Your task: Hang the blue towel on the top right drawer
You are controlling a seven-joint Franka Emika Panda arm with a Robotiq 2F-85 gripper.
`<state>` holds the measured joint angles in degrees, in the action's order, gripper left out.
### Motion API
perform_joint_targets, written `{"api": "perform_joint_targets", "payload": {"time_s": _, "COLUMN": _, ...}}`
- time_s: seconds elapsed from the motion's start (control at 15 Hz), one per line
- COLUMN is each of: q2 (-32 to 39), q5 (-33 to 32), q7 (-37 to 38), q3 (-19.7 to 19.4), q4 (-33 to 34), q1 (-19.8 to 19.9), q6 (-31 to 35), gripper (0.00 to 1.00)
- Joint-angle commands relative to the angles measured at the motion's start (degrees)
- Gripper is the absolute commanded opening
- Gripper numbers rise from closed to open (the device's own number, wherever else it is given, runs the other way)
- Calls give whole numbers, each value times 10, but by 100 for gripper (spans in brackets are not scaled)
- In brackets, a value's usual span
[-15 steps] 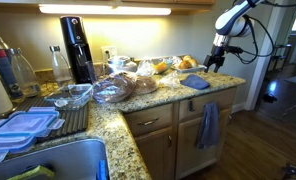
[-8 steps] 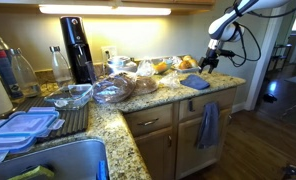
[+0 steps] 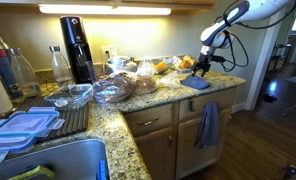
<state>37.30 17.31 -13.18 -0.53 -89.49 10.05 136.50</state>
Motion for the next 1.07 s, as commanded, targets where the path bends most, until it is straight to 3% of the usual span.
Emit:
{"api": "perform_joint_targets", "payload": {"time_s": 0.0, "q2": 24, "q5": 2, "q7": -8, "q3": 22, "q4": 37, "q1": 21, "q6": -9, "gripper": 100}}
{"api": "perform_joint_targets", "payload": {"time_s": 0.4, "q2": 50, "q5": 5, "q7": -8, "q3": 36, "q4": 63, "q1": 30, "q6": -7, "gripper": 100}}
{"api": "perform_joint_targets", "payload": {"time_s": 0.47, "q2": 48, "q5": -1, "q7": 1, "q3": 31, "q4": 64, "q1": 26, "q6": -11, "gripper": 95}}
{"api": "perform_joint_targets", "payload": {"time_s": 0.53, "q2": 47, "q5": -5, "q7": 6, "q3": 27, "q4": 64, "q1": 24, "q6": -12, "gripper": 74}}
{"api": "perform_joint_targets", "payload": {"time_s": 0.67, "q2": 38, "q5": -16, "q7": 21, "q3": 18, "q4": 58, "q1": 16, "q6": -21, "gripper": 70}}
{"api": "perform_joint_targets", "payload": {"time_s": 1.0, "q2": 17, "q5": -35, "q7": 26, "q3": 14, "q4": 40, "q1": 11, "q6": -22, "gripper": 37}}
